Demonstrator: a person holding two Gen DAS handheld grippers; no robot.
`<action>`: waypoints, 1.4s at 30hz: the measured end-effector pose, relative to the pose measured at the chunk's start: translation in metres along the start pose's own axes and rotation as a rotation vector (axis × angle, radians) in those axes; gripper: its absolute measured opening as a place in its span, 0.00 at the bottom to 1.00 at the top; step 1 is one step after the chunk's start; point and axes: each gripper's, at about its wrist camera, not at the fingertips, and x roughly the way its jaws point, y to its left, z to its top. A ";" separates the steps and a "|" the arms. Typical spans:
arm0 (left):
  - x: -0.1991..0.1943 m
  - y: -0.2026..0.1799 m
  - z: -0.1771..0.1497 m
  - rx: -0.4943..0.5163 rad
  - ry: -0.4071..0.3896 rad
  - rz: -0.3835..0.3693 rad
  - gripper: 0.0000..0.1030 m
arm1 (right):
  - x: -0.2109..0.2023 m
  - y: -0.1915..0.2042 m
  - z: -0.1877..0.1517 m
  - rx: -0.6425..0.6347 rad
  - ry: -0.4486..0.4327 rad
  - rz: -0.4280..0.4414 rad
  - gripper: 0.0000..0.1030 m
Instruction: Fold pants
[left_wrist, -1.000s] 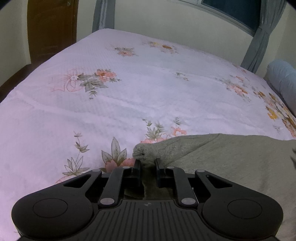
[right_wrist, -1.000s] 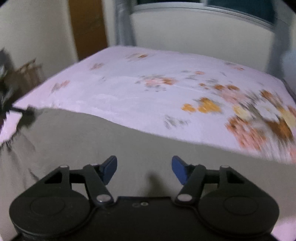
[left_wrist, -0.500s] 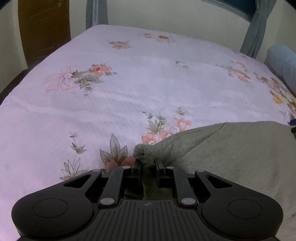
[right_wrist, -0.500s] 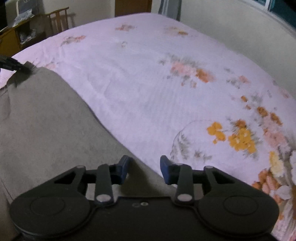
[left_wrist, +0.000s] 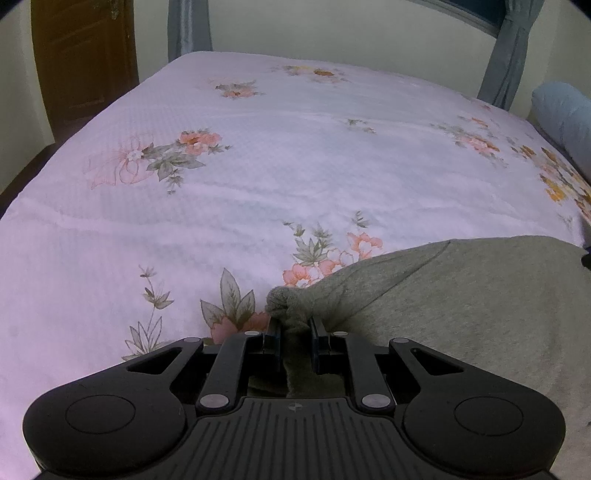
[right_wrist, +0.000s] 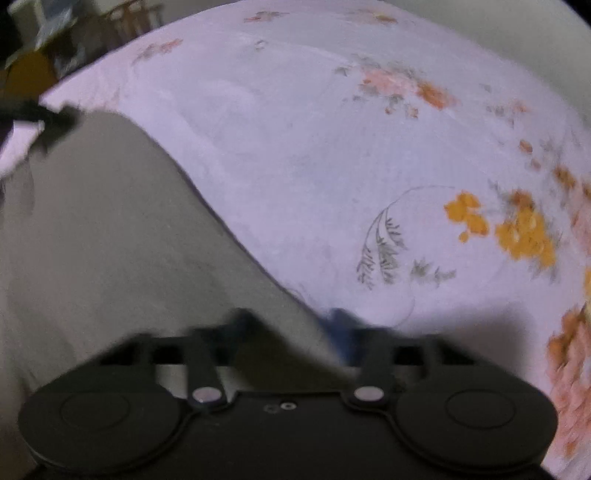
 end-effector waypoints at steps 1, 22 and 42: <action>-0.002 0.001 0.000 -0.005 -0.005 -0.005 0.14 | -0.005 0.003 -0.002 -0.011 -0.009 -0.009 0.00; -0.108 0.039 -0.033 0.007 -0.270 -0.301 0.14 | -0.147 0.146 -0.075 -0.090 -0.213 -0.118 0.00; -0.173 0.097 -0.195 -0.090 -0.100 -0.450 0.85 | -0.161 0.304 -0.202 0.037 -0.177 -0.153 0.00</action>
